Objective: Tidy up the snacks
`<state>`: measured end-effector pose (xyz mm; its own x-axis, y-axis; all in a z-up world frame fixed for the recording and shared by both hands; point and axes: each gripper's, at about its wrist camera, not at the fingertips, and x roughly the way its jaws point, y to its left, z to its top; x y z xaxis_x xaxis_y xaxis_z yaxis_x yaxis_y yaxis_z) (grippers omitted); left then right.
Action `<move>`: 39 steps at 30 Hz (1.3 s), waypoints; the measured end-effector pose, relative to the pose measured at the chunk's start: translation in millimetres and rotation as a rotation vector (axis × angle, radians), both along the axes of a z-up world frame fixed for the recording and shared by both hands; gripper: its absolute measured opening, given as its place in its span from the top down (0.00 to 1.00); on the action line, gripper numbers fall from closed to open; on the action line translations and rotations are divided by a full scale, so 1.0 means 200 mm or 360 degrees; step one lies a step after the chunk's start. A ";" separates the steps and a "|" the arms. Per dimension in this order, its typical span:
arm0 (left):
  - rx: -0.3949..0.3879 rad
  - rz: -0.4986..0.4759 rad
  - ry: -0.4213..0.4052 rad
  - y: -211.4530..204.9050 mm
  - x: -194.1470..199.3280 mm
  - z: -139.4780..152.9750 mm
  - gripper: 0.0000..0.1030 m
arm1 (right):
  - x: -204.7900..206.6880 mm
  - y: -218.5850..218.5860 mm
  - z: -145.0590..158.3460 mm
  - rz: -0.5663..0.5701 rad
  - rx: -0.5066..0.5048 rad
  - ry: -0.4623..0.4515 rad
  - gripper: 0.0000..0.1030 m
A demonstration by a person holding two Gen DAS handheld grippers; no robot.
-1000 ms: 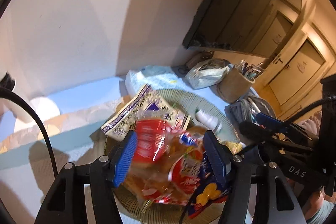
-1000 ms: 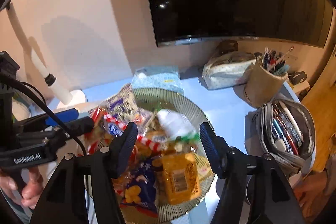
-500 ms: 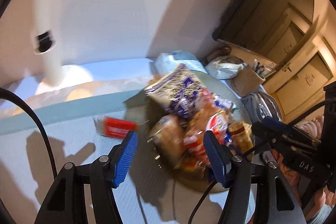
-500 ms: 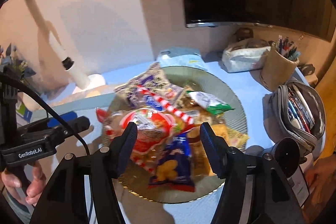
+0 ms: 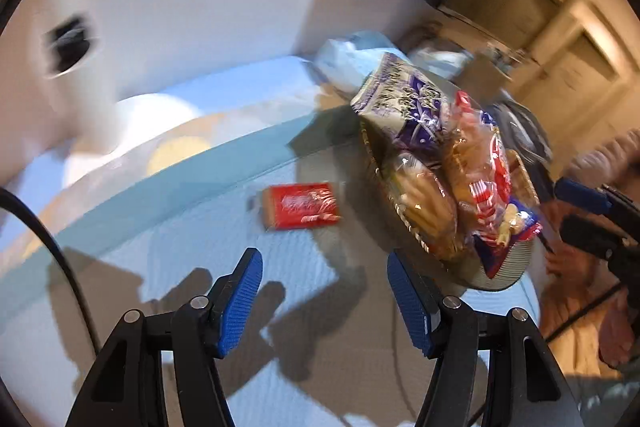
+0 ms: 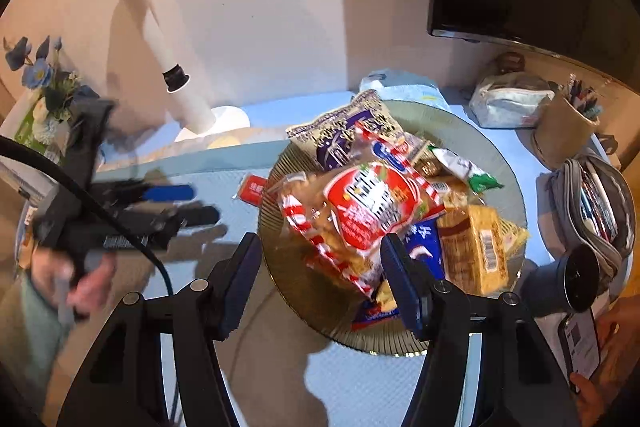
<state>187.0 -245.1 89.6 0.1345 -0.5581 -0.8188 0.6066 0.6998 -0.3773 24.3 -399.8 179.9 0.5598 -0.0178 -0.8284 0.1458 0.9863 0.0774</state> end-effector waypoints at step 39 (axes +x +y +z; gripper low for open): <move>0.0168 -0.0565 -0.0314 -0.11 -0.26 -0.11 0.68 | -0.28 -0.11 -0.13 -0.0519 -0.0033 0.0088 0.41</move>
<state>134.7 -267.9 68.4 0.1090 -0.5123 -0.8519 0.8705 0.4630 -0.1670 -31.8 -422.3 154.1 0.4762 -0.2056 -0.8550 0.4575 0.8883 0.0412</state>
